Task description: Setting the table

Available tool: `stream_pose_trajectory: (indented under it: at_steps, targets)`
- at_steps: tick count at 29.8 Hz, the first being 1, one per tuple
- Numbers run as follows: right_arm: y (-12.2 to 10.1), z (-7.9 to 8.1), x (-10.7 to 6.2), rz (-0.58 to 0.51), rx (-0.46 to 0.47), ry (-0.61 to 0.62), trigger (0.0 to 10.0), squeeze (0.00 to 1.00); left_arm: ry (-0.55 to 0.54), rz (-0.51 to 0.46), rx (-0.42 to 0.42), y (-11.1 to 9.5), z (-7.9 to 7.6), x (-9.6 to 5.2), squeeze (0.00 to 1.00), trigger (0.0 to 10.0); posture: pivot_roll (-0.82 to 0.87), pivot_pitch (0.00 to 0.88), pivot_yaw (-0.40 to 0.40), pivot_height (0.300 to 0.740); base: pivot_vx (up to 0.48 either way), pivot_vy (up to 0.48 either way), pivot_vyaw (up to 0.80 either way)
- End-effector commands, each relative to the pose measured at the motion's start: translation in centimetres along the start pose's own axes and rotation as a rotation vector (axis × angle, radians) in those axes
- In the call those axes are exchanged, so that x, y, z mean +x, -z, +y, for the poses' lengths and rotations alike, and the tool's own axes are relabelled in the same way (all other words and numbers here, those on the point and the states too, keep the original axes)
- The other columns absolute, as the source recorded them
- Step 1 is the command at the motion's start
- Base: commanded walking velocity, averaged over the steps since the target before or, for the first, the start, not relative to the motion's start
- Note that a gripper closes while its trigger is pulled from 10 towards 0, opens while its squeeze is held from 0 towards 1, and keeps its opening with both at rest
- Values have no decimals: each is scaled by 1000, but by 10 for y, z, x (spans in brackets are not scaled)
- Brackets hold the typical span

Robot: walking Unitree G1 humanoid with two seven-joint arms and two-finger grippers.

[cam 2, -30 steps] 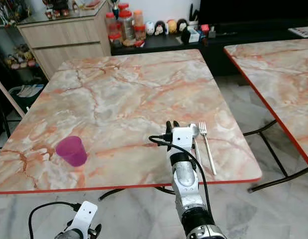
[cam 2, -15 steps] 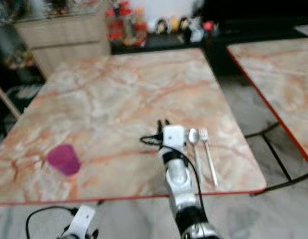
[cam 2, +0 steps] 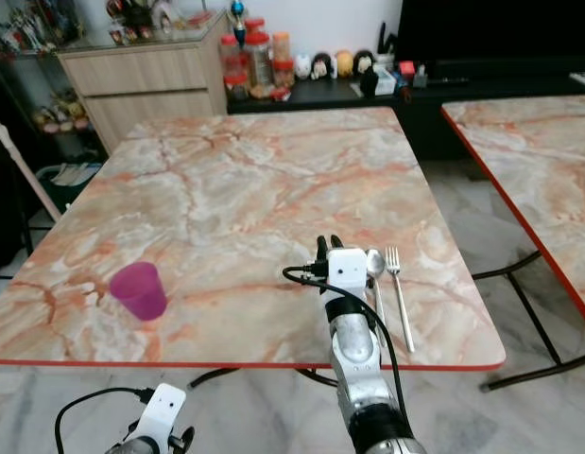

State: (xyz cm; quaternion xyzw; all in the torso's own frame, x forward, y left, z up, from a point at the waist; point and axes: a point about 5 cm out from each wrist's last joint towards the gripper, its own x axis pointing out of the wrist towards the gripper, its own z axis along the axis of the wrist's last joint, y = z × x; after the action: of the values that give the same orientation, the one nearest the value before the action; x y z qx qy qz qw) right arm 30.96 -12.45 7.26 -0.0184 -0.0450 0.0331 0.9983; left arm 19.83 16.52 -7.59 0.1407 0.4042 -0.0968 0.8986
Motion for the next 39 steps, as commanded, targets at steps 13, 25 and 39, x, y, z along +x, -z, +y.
stream_pose_trajectory:
  at_steps: [13,25,39]
  targets:
    - [5,-17,-8,43,-38,48,10000,0,15,14,30,3,-1,-1,0,10000,-17,0,83,740,0,0,0]
    - [-4,-4,1,36,-20,24,10000,0,2,17,14,3,0,0,0,10000,-2,0,72,740,0,-328,0]
    - [2,-5,-4,71,-19,24,10000,0,3,16,10,3,-1,-1,0,10000,-5,0,74,740,0,0,0]
